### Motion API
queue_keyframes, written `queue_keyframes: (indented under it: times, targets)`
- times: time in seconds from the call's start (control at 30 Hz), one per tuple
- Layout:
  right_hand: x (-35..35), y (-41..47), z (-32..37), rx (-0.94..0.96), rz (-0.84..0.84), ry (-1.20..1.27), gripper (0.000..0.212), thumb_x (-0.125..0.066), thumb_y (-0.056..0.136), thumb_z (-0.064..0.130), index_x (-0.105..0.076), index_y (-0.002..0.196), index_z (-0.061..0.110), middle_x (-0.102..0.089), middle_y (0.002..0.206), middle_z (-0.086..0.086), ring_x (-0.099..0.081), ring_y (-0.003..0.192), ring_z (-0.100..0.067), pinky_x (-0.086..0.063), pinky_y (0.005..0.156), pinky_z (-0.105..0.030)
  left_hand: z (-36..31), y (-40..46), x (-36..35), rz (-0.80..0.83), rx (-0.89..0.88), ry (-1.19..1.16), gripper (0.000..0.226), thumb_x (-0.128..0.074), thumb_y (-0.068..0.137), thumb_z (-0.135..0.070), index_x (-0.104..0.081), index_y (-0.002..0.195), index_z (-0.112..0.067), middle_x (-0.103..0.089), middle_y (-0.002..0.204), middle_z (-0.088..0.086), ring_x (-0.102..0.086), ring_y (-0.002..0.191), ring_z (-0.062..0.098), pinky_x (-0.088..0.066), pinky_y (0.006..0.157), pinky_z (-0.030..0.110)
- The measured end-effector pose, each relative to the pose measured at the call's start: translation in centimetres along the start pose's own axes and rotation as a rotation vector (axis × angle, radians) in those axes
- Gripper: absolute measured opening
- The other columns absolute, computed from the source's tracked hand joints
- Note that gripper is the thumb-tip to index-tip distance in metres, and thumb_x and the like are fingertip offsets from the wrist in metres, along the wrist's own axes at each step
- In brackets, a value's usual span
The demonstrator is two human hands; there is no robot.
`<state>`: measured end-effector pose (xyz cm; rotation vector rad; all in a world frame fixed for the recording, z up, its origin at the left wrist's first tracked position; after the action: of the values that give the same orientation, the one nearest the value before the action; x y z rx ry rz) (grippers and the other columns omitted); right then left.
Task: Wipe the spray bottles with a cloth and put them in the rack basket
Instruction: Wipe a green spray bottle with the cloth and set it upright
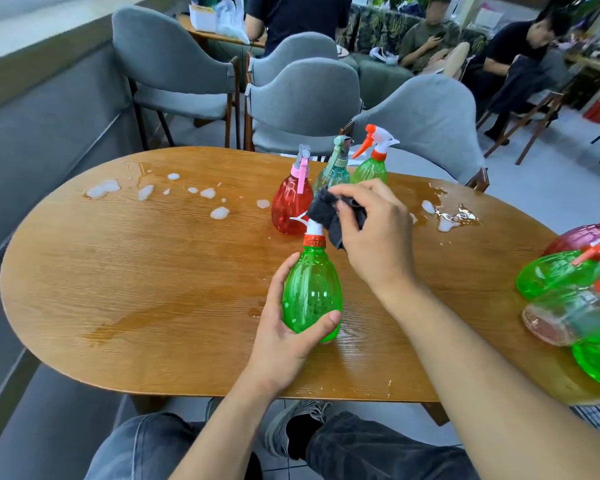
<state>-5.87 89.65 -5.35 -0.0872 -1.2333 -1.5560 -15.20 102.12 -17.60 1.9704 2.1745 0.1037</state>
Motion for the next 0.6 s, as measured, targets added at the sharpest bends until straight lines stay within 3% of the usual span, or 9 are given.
queue_keyframes:
  times: [0.1, 0.17, 0.3, 0.37, 0.47, 0.6]
  targets:
    - [-0.6, -1.0, 0.5, 0.139, 0.148, 0.018, 0.021, -0.070, 0.097, 0.008, -0.080, 0.114, 0.016, -0.066, 0.104, 0.003, -0.061, 0.094, -0.007, -0.042, 0.085, -0.006, 0.1, 0.1, 0.1, -0.020, 0.014, 0.005, 0.093, -0.091, 0.080, -0.028, -0.041, 0.158, -0.039, -0.054, 0.152, -0.019, -0.052, 0.144, 0.012, -0.047, 0.118, 0.056]
    - [-0.4, -0.8, 0.2, 0.141, 0.142, -0.004, 0.021, -0.069, 0.098, 0.008, -0.079, 0.114, 0.017, -0.067, 0.105, 0.002, -0.061, 0.093, -0.007, -0.042, 0.083, -0.004, 0.2, 0.0, 0.2, -0.015, 0.022, 0.002, 0.094, -0.092, 0.080, -0.032, -0.041, 0.157, -0.043, -0.053, 0.154, -0.014, -0.054, 0.143, 0.018, -0.050, 0.111, 0.064]
    - [1.0, 0.7, -1.5, -0.049, -0.063, -0.071, 0.022, -0.067, 0.098, 0.007, -0.079, 0.115, 0.016, -0.068, 0.108, -0.001, -0.063, 0.095, -0.013, -0.036, 0.080, 0.003, 0.1, 0.0, 0.1, -0.014, 0.025, -0.019, 0.094, -0.093, 0.077, -0.034, -0.042, 0.156, -0.045, -0.053, 0.153, -0.011, -0.057, 0.140, 0.024, -0.053, 0.106, 0.066]
    - [0.9, 0.2, -1.5, -0.013, -0.010, -0.064, 0.022, -0.068, 0.098, 0.007, -0.079, 0.115, 0.015, -0.068, 0.108, -0.002, -0.063, 0.095, -0.013, -0.037, 0.082, 0.002, 0.2, 0.0, 0.1, -0.018, 0.029, -0.019, 0.095, -0.093, 0.077, -0.035, -0.042, 0.157, -0.044, -0.054, 0.153, -0.013, -0.057, 0.140, 0.022, -0.053, 0.107, 0.066]
    - [0.1, -1.3, -0.8, 0.126, 0.162, -0.005, 0.022, -0.068, 0.097, 0.008, -0.078, 0.115, 0.016, -0.067, 0.108, 0.000, -0.062, 0.097, -0.010, -0.046, 0.088, -0.011, 0.3, 0.1, 0.2, -0.028, 0.033, -0.025, 0.096, -0.093, 0.078, -0.036, -0.041, 0.157, -0.044, -0.053, 0.153, -0.015, -0.055, 0.142, 0.022, -0.050, 0.107, 0.068]
    - [0.7, -0.3, -1.8, 0.032, 0.033, -0.074, 0.021, -0.068, 0.098, 0.008, -0.079, 0.115, 0.016, -0.068, 0.107, 0.000, -0.063, 0.094, -0.013, -0.037, 0.081, 0.001, 0.2, 0.0, 0.1, -0.010, 0.046, -0.041, 0.094, -0.092, 0.080, -0.028, -0.041, 0.157, -0.044, -0.055, 0.149, -0.019, -0.058, 0.139, 0.019, -0.054, 0.104, 0.066]
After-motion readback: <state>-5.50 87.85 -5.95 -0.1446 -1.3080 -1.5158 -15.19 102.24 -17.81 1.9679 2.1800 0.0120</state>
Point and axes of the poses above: each hand's wrist, its own y-axis towards the middle knuckle, its own x-axis out of the back of the hand, z = x × y, the point moved 1 cm from there along y, towards the middle knuckle
